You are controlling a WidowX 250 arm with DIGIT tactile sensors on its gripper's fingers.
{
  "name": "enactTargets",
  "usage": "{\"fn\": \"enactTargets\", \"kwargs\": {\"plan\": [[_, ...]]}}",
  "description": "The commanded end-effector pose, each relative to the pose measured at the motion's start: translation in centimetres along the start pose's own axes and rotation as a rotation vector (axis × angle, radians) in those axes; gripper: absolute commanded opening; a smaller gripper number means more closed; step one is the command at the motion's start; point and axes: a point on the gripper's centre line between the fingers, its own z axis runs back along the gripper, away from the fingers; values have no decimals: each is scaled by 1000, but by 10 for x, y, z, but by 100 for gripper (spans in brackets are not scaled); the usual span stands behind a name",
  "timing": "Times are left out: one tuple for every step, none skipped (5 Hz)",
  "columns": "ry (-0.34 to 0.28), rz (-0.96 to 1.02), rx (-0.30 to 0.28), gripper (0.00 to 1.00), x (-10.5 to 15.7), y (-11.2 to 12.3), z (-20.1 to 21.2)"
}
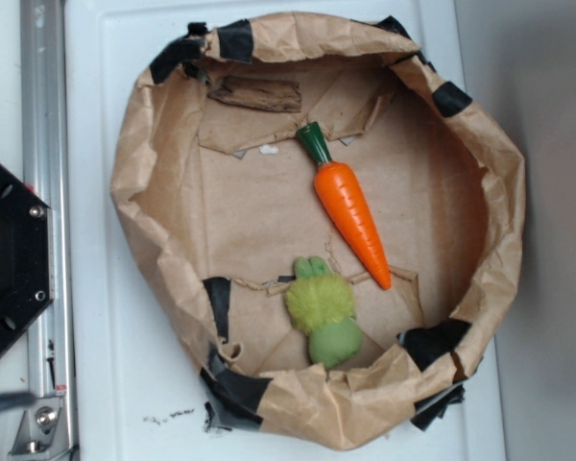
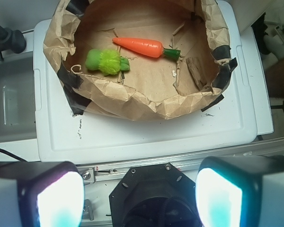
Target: Grab the carrot.
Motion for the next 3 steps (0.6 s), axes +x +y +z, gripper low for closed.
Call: {"fn": "enactTargets", "kwargs": {"plan": [[0, 0, 0, 100, 0, 0, 0], [149, -178, 50, 100, 44, 15, -55], [-42, -373, 161, 100, 99, 15, -89]]}}
